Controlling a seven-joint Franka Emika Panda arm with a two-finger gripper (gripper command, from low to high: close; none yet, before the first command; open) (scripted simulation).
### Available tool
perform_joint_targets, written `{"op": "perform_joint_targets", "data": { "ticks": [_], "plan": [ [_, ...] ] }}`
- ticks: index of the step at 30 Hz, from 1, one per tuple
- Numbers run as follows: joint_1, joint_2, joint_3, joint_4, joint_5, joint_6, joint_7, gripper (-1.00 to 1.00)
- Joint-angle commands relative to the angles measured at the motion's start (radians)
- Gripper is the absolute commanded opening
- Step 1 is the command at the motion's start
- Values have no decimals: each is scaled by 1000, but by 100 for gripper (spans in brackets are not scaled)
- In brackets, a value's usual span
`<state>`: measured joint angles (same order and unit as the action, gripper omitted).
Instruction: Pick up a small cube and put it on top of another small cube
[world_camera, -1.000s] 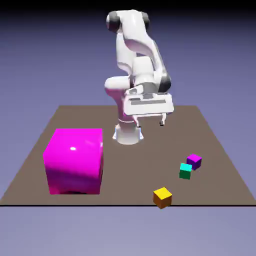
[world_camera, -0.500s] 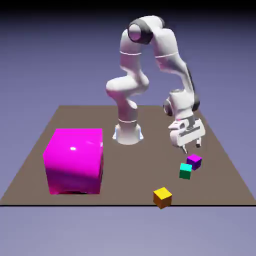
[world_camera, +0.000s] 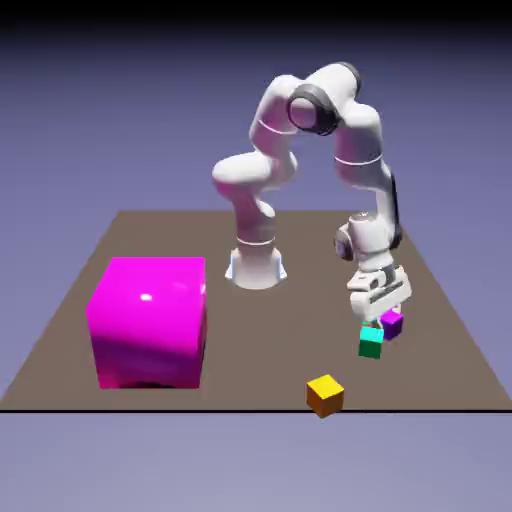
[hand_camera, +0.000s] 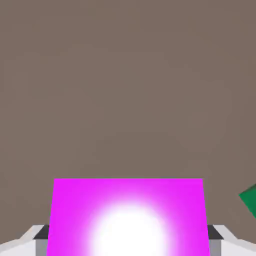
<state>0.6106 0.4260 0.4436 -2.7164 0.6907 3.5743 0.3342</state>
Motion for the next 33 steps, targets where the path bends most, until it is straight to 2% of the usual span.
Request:
{"op": "perform_joint_targets", "data": {
  "ticks": [1, 7, 21, 23, 29, 30, 33],
  "plan": [
    [5, -36, 2, -14, 18, -21, -4, -100],
    [28, -195, 12, -77, 91, -117, -20, -100],
    [-226, -205, -495, 285, 53, -595, -531, -100],
    [-230, -205, -503, 290, 52, -603, -539, -100],
    [-381, 12, -311, 410, 230, -483, -723, -100],
    [-381, 12, -311, 410, 230, -483, -723, 100],
    [-331, -60, -375, 370, 171, -523, -661, 100]
  ]
}}
